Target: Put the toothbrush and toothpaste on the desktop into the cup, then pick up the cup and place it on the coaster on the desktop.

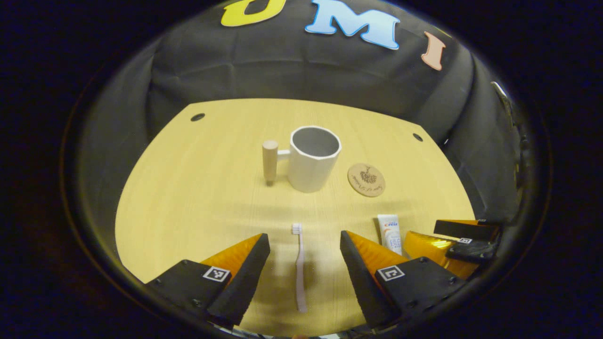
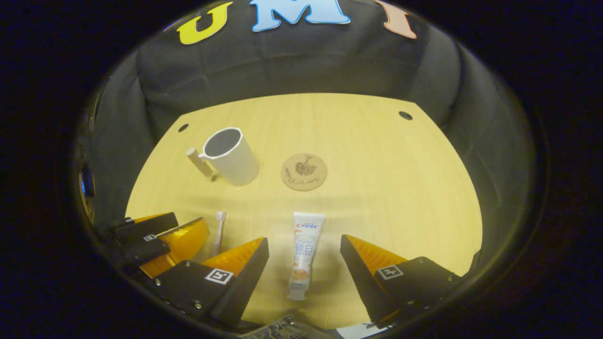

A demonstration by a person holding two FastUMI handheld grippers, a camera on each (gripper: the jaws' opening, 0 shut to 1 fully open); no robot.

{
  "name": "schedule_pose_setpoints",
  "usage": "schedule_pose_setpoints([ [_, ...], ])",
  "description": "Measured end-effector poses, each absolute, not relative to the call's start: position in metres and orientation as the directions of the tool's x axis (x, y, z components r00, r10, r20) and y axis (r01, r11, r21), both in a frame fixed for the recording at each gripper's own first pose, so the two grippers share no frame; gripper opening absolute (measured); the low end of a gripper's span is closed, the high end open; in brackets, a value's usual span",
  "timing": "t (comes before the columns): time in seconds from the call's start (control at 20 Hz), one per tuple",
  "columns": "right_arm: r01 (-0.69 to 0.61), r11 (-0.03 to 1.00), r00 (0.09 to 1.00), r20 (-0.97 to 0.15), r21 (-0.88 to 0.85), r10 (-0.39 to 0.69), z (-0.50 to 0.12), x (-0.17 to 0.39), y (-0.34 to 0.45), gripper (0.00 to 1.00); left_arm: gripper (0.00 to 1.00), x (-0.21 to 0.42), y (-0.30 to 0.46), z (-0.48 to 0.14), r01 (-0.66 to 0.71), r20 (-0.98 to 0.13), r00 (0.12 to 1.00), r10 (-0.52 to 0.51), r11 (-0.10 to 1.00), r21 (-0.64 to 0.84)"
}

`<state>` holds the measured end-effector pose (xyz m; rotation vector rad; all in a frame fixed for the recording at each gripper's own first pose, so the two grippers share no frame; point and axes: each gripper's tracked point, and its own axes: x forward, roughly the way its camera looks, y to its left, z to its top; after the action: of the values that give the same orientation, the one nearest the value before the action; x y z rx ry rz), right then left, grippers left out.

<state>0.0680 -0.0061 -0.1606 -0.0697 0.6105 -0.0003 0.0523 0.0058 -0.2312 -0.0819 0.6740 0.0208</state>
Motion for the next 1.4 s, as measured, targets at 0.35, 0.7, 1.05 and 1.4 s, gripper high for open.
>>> schedule_pose_setpoints([
  [0.35,-0.007,0.998,0.737,-0.675,-0.055,-0.032,-0.2,0.078,-0.007,0.94,0.98,0.053,0.013,-0.282,-0.076,-0.727,0.686,0.012,0.996,-0.056],
  [0.7,-0.021,0.997,0.691,-0.722,-0.069,-0.035,-0.226,0.077,-0.006,0.94,0.98,0.044,0.02,-0.303,-0.109,-0.773,0.634,0.033,0.993,-0.047],
  [1.05,-0.016,0.994,0.672,-0.737,-0.105,-0.067,-0.238,0.074,-0.016,0.93,1.0,0.043,0.026,-0.311,-0.14,-0.785,0.616,0.068,0.99,-0.024],
  [1.4,-0.015,0.991,0.667,-0.74,-0.13,-0.087,-0.245,0.07,-0.018,0.92,0.99,0.044,0.026,-0.315,-0.114,-0.788,0.604,0.123,0.991,0.067],
])
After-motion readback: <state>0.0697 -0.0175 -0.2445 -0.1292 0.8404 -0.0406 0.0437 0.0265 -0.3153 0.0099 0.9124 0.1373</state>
